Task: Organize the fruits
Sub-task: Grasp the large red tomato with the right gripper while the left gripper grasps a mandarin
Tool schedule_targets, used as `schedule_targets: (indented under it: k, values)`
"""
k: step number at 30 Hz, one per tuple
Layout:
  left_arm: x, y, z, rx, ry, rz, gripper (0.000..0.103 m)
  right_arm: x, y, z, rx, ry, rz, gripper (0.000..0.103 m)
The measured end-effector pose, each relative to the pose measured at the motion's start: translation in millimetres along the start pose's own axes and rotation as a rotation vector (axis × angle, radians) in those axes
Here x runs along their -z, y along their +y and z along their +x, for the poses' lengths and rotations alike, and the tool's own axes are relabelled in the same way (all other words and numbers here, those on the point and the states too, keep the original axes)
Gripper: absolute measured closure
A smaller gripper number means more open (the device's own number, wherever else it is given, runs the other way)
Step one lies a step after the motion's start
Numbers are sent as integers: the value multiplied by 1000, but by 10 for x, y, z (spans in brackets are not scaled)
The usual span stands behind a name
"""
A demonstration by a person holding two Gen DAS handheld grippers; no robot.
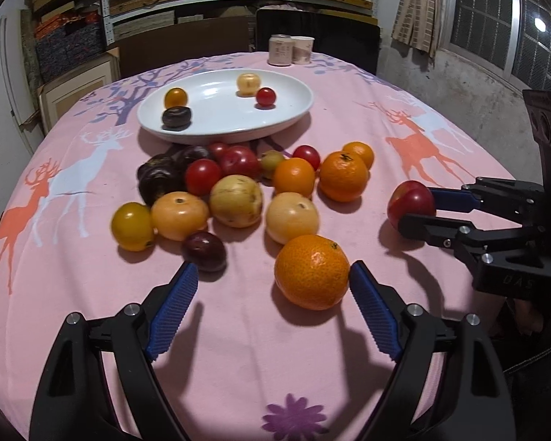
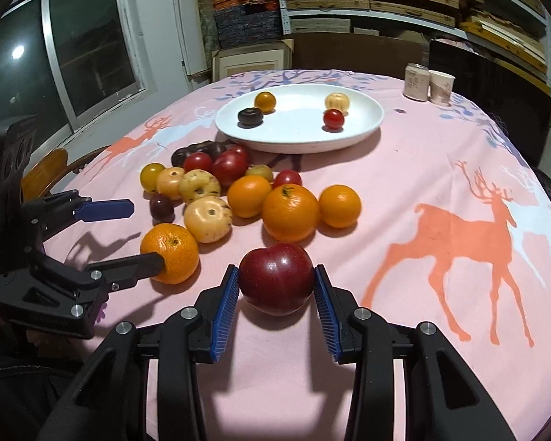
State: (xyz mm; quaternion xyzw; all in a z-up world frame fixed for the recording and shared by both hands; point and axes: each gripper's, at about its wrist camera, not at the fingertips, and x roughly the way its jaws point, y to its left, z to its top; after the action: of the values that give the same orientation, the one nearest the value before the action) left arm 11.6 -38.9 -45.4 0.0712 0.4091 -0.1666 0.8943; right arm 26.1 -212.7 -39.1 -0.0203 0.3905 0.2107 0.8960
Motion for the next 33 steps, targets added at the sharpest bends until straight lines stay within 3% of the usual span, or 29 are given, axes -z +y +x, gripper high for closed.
schedule_targets:
  k: [6, 11, 13, 24, 26, 33]
  values:
    - [-5, -169, 174, 28, 36, 37, 22, 36, -87, 1, 0, 5, 14, 61]
    - [-18, -154, 241, 27, 40, 20, 52, 63, -142, 3, -1, 11, 29, 61]
    - [-19, -107, 235, 33, 41, 5, 56, 65, -159, 17, 0, 15, 36, 61]
    - [82, -117, 213, -18, 51, 33, 50, 66, -176, 37, -3, 20, 44, 61]
    - [92, -122, 196, -8, 42, 33, 56, 67, -168, 38, -2, 21, 45, 61]
    - [99, -112, 170, -15, 27, 28, 57, 67, -169, 46, -4, 22, 49, 61]
